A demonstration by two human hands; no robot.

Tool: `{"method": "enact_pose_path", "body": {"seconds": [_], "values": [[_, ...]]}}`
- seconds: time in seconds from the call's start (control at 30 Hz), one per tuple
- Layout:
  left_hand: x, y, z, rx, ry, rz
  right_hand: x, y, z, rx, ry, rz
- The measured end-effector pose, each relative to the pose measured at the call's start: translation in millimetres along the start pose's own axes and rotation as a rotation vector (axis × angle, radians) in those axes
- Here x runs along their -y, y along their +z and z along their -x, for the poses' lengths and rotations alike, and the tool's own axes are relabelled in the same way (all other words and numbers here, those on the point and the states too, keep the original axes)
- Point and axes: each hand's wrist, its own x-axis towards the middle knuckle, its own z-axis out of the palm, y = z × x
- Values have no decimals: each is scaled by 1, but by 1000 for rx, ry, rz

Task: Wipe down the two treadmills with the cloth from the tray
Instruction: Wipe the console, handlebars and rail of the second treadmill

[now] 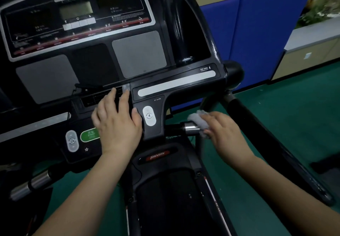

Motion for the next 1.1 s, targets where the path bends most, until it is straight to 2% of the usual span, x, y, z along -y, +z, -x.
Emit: {"method": "enact_pose_path", "body": {"seconds": [0.13, 0.27, 0.4, 0.53, 0.63, 0.77, 0.9, 0.97, 1.1], "values": [[-1, -1, 0, 3, -10, -3, 22, 10, -1, -13, 64, 11], [-2, -1, 0, -3, -22, -8, 67, 26, -18, 39, -88, 31], [-3, -1, 0, 1, -29, -17, 44, 14, -21, 105, -181, 30], [-2, -3, -1, 7, -23, -6, 3, -6, -11, 5, -37, 8], [-9, -7, -7, 11, -61, 28, 8, -2, -13, -6, 65, 28], [-27, -4, -41, -14, 87, 67, 49, 15, -28, 50, -34, 62], [-43, 9, -76, 119, 181, 82, 45, 15, -28, 69, -122, 23], [-44, 13, -77, 127, 203, 36, 25, 6, -21, 49, -103, 11], [-43, 17, -72, 88, 226, -12, 0, -6, -7, -71, 64, -9]]}}
